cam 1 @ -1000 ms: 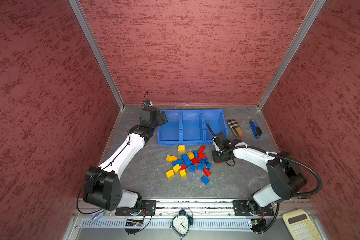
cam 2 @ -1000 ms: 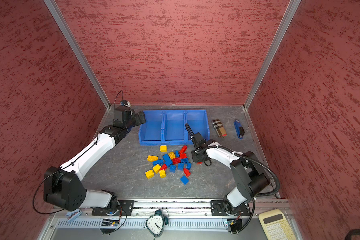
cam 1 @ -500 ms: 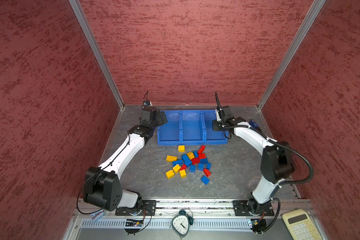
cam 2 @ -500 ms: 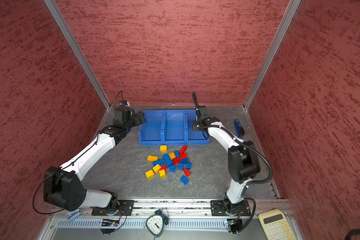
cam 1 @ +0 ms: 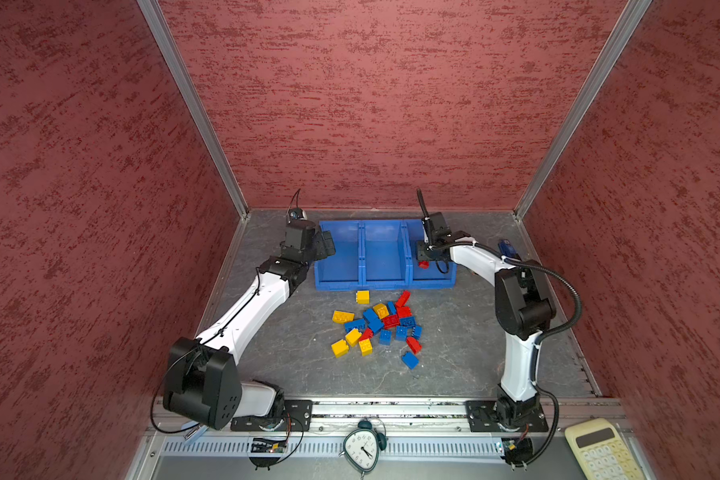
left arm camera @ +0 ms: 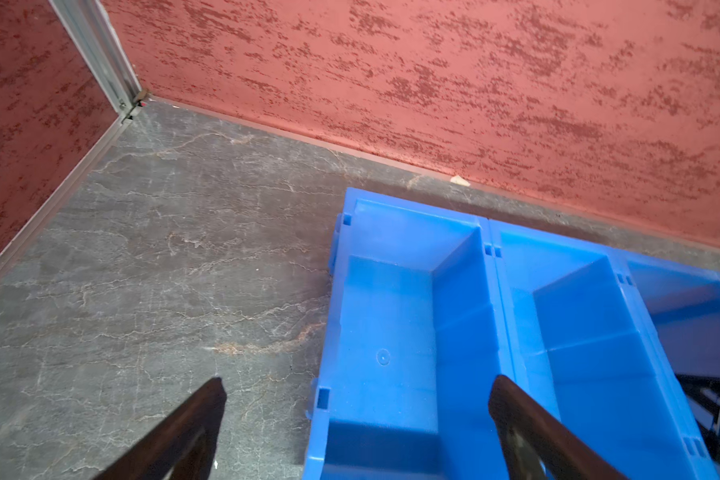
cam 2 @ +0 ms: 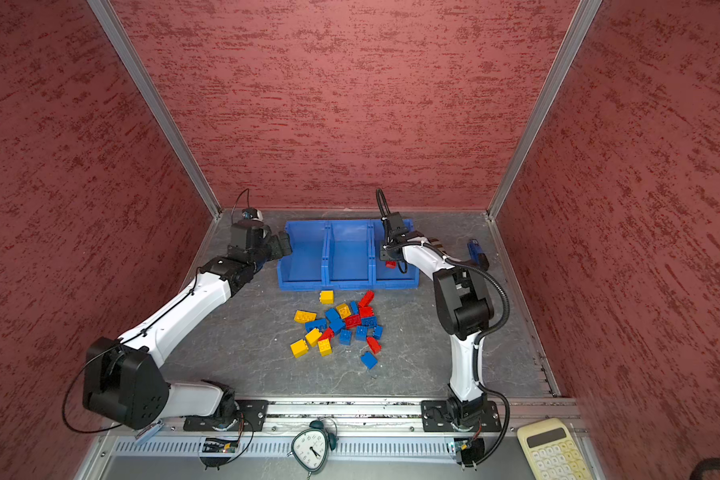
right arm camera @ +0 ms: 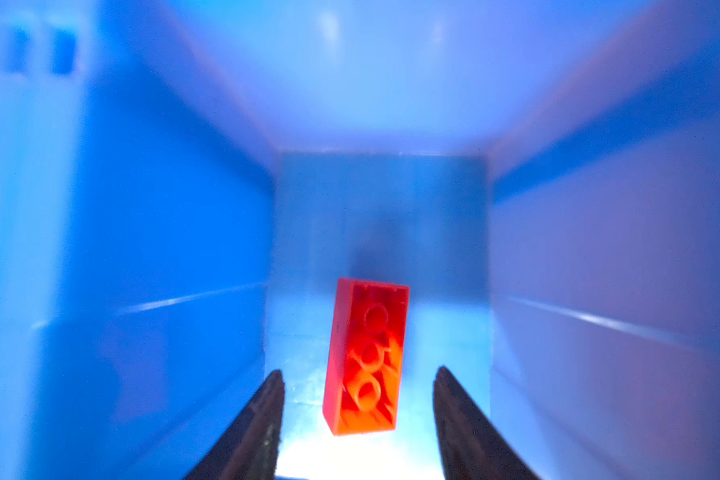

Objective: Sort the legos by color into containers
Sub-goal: 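Carry the red brick over the bin compartment nearest the glasses case and release, then grasp another red brick with the right gripper while the left gripper nears yellow bricks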

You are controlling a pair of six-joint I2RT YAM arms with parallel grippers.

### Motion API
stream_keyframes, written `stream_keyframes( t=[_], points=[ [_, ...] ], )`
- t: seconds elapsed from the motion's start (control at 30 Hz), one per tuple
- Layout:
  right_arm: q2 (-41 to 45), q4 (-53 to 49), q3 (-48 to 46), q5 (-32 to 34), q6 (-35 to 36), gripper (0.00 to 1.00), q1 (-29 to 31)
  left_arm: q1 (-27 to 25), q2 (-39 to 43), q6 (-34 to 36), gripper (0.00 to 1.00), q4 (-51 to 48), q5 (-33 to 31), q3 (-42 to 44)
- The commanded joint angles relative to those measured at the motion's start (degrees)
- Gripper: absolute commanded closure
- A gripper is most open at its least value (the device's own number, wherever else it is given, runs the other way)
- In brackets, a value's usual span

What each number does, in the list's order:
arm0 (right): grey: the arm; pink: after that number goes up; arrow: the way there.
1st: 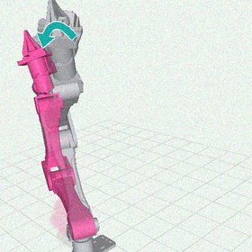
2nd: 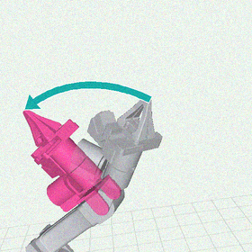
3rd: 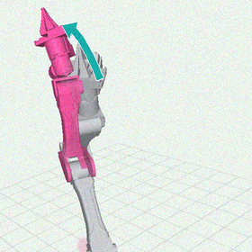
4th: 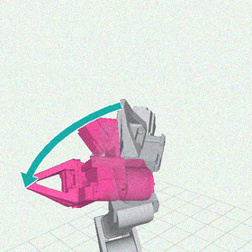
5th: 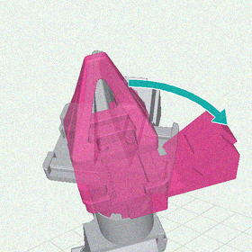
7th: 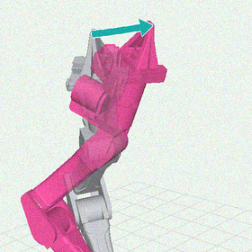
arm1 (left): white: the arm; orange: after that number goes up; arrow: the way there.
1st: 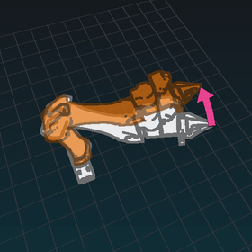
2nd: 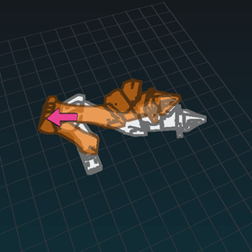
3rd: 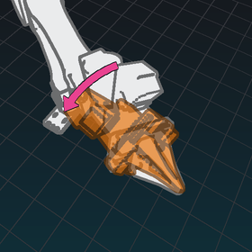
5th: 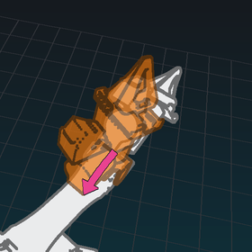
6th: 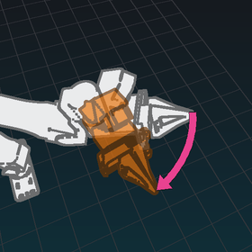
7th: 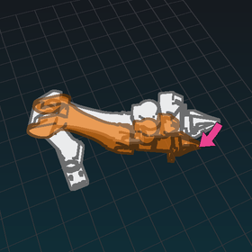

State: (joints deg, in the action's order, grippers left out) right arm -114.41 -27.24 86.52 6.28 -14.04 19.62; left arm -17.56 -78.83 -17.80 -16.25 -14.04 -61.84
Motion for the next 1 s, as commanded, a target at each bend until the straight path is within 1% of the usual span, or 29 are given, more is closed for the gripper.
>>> stream_keyframes(
  t=[0.0, 0.2, 0.33, 0.43, 0.57, 0.67, 0.8, 0.87, 0.97],
  points=[
    [7.94, 1.82, -3.11, 1.46, -2.53, 0.34, -0.08, -1.77, -1.47, 2.46, 0.01, -1.77, -0.58, -2.08],
    [20.40, 5.27, -13.97, -2.83, -5.72, 0.22, 0.27, -6.05, -1.24, 4.25, 0.00, -3.23, -3.74, -2.74],
    [28.14, 7.23, -20.75, -5.29, -9.26, 0.02, 1.27, -9.48, -0.28, 4.88, 0.01, -4.91, -5.86, -2.01],
    [33.35, 8.62, -25.31, -5.92, -13.12, 0.01, 2.56, -12.08, 0.70, 4.71, 0.01, -7.41, -6.80, -1.37],
    [38.76, 11.60, -32.20, -4.99, -19.53, 0.01, 3.82, -16.25, 2.78, 4.40, 0.01, -12.48, -8.85, -0.05],
    [43.16, 16.90, -39.64, -4.62, -25.32, 0.01, 4.02, -17.50, 4.63, 2.62, 0.01, -18.99, -4.91, 0.30],
    [45.94, 23.36, -46.80, -7.09, -28.16, 0.01, 3.98, -18.27, 6.00, -0.49, 0.01, -28.71, 0.68, 1.04],
    [45.66, 25.48, -48.25, -8.89, -28.75, 0.01, 4.01, -18.53, 6.19, -2.05, 0.01, -32.44, 3.13, 1.62],
    [43.29, 24.97, -46.77, -10.44, -27.97, 0.01, 5.38, -18.99, 6.79, -5.24, 0.01, -35.38, 3.40, 2.89]
  ],
)
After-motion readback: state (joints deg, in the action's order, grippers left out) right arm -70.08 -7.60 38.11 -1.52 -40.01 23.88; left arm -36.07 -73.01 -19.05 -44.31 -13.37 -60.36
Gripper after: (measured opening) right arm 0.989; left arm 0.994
